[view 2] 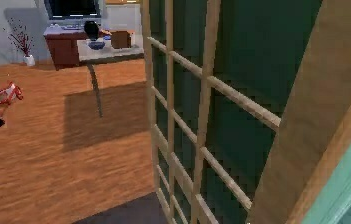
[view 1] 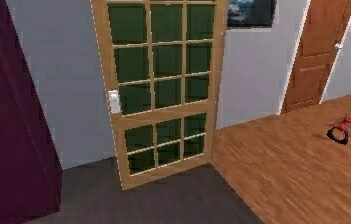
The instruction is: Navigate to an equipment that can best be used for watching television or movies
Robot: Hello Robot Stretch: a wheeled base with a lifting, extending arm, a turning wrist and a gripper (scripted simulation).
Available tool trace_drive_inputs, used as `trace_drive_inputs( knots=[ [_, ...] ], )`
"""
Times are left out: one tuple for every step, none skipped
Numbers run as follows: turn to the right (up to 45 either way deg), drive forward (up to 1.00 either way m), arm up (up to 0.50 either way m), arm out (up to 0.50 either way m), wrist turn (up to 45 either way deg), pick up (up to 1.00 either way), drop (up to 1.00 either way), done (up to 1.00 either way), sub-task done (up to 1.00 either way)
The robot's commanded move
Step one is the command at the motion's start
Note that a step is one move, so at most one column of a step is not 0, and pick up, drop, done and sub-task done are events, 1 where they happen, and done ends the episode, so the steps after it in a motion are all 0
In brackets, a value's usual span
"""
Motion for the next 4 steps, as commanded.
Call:
trace_drive_inputs(
  knots=[
    [45.0,0.00,0.00,0.00,0.0,0.00,0.00,0.00,0.00],
    [6.0,0.00,0.00,0.00,0.0,0.00,0.00,0.00,0.00],
    [0.0,1.00,0.00,0.00,0.0,0.00,0.00,0.00,0.00],
    [3.0,0.00,0.00,0.00,0.0,0.00,0.00,0.00,0.00]
  ],
)
